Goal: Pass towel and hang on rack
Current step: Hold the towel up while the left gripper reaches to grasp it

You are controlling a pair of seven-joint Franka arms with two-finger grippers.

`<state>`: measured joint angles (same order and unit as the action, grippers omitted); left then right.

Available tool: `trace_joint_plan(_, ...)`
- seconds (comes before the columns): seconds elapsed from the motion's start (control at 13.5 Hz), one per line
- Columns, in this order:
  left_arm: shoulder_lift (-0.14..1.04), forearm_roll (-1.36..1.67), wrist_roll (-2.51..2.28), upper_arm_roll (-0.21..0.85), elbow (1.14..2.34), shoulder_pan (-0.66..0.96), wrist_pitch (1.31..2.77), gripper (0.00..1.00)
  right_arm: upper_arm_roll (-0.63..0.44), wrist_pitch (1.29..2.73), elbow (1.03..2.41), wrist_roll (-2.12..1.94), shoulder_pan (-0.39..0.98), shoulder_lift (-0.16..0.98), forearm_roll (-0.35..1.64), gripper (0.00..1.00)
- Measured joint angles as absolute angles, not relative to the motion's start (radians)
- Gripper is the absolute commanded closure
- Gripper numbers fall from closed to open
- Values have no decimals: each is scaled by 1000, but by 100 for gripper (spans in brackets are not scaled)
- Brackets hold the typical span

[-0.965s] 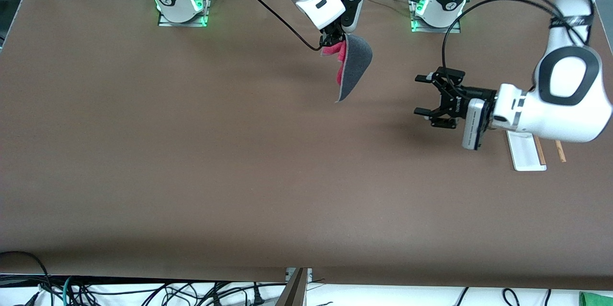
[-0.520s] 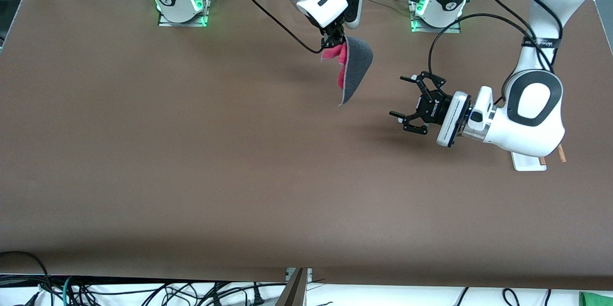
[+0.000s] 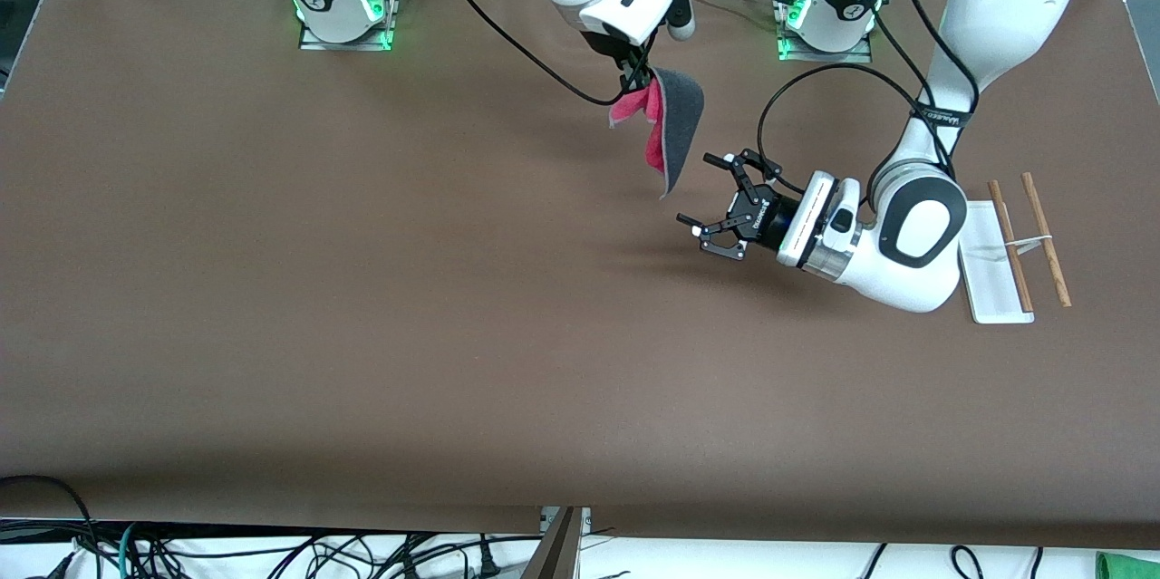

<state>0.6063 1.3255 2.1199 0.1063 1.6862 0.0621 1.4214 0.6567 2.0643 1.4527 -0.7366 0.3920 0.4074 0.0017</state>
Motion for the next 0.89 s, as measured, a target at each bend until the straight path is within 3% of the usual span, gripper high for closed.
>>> trace_joint_plan(0.67,702,1326,2290,107,1717,77,1275,2,658,2051,1453,-839,406,407,-29,100)
trace_joint_plan(0.74,703,1326,2301,107,1729,80,1266,12,658,2051,1452,-840,406,407,-29,100)
trace_joint_plan(0.82,703,1326,2312,107,1740,83,1258,34,658,2052,1452,-840,406,407,-29,100)
trace_joint_plan(0.89,703,1326,2335,107,1751,89,1254,67,658,2052,1452,-840,405,407,-29,100)
